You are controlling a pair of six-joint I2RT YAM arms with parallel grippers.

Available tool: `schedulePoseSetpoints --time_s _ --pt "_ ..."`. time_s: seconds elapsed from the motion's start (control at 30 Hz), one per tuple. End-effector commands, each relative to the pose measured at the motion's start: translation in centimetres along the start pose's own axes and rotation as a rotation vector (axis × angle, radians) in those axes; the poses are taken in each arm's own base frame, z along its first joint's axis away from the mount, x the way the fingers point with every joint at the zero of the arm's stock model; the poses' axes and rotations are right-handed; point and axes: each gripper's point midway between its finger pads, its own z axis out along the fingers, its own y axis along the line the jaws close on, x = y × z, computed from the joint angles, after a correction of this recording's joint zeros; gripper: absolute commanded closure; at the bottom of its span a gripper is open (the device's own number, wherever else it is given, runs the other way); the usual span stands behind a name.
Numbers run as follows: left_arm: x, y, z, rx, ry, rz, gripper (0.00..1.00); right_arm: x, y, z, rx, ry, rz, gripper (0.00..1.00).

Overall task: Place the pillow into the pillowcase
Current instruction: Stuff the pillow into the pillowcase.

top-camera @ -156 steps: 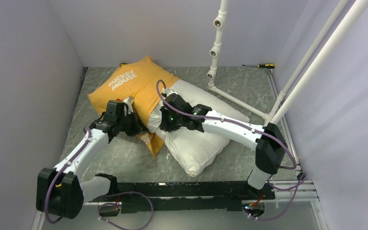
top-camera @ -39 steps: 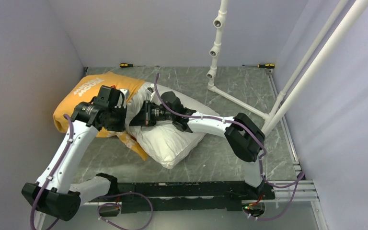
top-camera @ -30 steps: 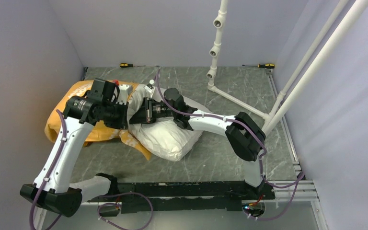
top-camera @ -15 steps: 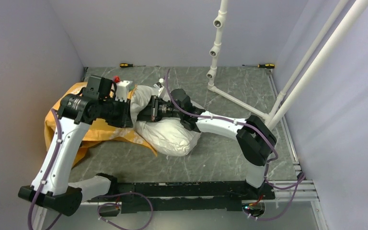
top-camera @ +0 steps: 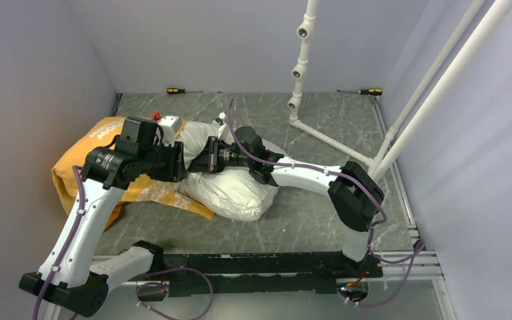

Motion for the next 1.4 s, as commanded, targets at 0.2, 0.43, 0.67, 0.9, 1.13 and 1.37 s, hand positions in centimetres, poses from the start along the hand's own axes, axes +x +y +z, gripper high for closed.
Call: schedulePoseSetpoints --time_s 0.2,0.43,0.67,0.9,1.13,1.37 --pt "-2.8 0.3 -6.8 -0.071 -0.238 -0.066 0.48 -1.6 -3.0 0.3 0.079 -0.064 0.030 1.00" --pt "-4.3 2.6 -6.2 -0.201 -0.268 -0.083 0.49 -1.2 -3.3 0.5 0.078 -0.054 0.040 1.00" --pt "-4.4 2.4 -2.2 -0.170 -0.228 -0.098 0.52 -1.2 -3.4 0.6 0.077 -0.049 0.041 1.00" --pt "-3.7 3.5 -0.1 -0.217 -0.205 -0.117 1.00 -1.0 -3.5 0.9 0.072 -0.037 0.046 1.00" --pt "-5.2 1.9 -3.8 -0.154 -0.290 -0.106 1.00 -1.1 -2.8 0.7 0.049 -0.033 0.024 1.00" --pt "-6.4 -5.6 -5.8 0.255 -0.301 -0.040 1.00 -0.6 0.4 1.1 -0.103 0.007 -0.059 1.00"
